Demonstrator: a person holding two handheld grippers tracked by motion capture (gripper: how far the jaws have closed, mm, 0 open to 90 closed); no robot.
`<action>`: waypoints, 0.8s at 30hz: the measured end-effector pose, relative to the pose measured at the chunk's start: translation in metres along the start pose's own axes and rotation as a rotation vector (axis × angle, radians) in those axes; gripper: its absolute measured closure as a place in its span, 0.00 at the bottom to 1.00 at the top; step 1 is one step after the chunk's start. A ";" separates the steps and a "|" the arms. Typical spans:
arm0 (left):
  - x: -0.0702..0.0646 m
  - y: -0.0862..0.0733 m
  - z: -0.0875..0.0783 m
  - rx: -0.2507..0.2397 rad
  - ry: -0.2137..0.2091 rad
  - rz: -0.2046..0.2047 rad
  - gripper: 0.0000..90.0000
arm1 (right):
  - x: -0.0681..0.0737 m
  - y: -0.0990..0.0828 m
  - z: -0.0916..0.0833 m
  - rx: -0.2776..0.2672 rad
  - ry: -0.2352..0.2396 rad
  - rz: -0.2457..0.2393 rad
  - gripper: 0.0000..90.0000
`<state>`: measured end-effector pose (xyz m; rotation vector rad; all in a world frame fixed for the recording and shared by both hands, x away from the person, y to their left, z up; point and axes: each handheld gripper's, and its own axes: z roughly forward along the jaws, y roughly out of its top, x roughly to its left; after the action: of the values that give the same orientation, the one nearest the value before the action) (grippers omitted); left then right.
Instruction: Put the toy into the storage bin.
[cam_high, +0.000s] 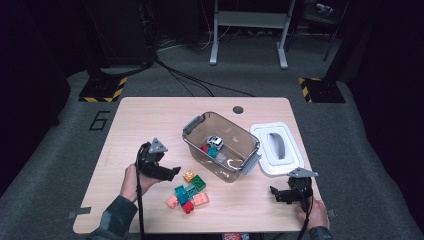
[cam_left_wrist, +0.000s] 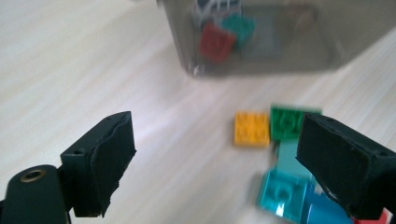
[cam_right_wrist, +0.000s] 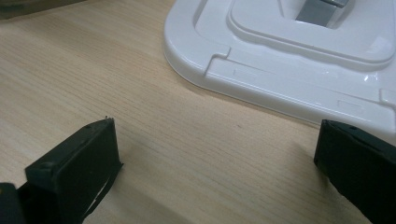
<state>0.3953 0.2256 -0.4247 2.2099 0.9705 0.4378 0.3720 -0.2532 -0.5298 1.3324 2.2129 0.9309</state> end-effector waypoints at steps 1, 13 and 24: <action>-0.001 -0.007 0.001 0.014 0.007 0.005 0.13 | 0.000 0.000 0.000 0.000 0.000 0.000 0.00; -0.021 -0.063 0.011 0.081 -0.074 -0.031 0.01 | 0.000 0.000 0.000 0.000 0.000 0.000 0.00; -0.040 -0.083 0.017 0.095 -0.122 0.006 0.46 | 0.000 0.000 0.000 0.000 0.000 0.000 0.00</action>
<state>0.3351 0.2287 -0.4960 2.2955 0.9371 0.2609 0.3720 -0.2532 -0.5298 1.3325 2.2126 0.9311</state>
